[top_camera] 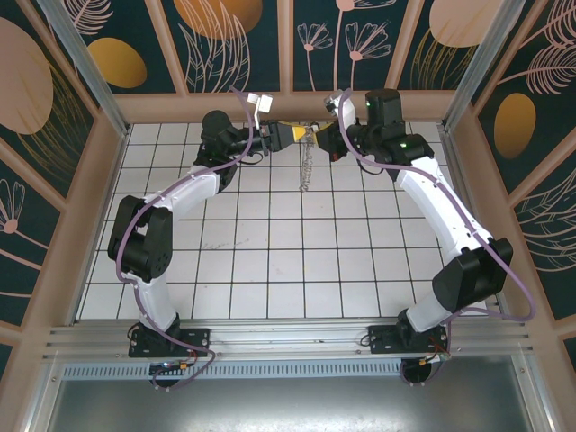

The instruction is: Put the keys on the keyring

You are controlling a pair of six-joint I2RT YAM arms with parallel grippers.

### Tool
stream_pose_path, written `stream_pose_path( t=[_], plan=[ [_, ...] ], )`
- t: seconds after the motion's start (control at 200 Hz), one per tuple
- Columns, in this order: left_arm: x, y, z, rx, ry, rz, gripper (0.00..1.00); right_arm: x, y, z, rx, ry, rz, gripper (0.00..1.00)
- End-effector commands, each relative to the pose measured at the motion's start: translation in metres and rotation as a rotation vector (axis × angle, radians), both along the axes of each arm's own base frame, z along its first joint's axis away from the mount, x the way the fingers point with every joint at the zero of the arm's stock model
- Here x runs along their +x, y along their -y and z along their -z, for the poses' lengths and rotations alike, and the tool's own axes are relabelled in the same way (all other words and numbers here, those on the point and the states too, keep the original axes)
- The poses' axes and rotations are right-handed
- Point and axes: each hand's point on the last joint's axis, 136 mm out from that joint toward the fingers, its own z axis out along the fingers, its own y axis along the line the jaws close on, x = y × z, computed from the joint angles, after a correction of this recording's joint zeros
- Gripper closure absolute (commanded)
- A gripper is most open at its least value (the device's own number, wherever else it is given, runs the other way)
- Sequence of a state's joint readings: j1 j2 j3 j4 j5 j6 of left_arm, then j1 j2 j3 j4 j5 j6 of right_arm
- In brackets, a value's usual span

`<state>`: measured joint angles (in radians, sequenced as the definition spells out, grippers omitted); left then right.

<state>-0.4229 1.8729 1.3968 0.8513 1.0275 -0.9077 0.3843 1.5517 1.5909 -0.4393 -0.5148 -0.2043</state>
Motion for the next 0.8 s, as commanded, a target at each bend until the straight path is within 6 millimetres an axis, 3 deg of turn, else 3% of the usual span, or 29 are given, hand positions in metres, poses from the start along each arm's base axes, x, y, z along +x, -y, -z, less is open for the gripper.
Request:
stream_pose_path(
  t=[0.0, 0.085, 0.53, 0.606, 0.631, 0.791],
  plan=[
    [-0.001, -0.001, -0.017, -0.024, 0.054, -0.008, 0.75, 0.013, 0.012, -0.02, -0.019, 0.062, 0.076, 1.0],
    [0.003, -0.004, -0.018, -0.03, 0.052, -0.033, 0.66, 0.016, 0.016, -0.02, -0.029, 0.064, 0.091, 1.0],
    [0.016, -0.045, -0.015, -0.038, 0.04, -0.236, 0.56, 0.044, 0.043, 0.0, -0.075, 0.013, 0.177, 1.0],
    [0.023, -0.052, -0.006, -0.005, 0.033, -0.302, 0.55, 0.047, 0.043, 0.004, -0.076, -0.001, 0.177, 1.0],
    [0.018, -0.057, -0.016, -0.006, 0.058, -0.321, 0.54, 0.048, 0.042, 0.006, -0.075, -0.007, 0.175, 1.0],
    [0.019, -0.067, -0.016, 0.053, 0.083, -0.403, 0.53, 0.055, 0.035, 0.02, -0.055, -0.049, 0.16, 1.0]
  ],
)
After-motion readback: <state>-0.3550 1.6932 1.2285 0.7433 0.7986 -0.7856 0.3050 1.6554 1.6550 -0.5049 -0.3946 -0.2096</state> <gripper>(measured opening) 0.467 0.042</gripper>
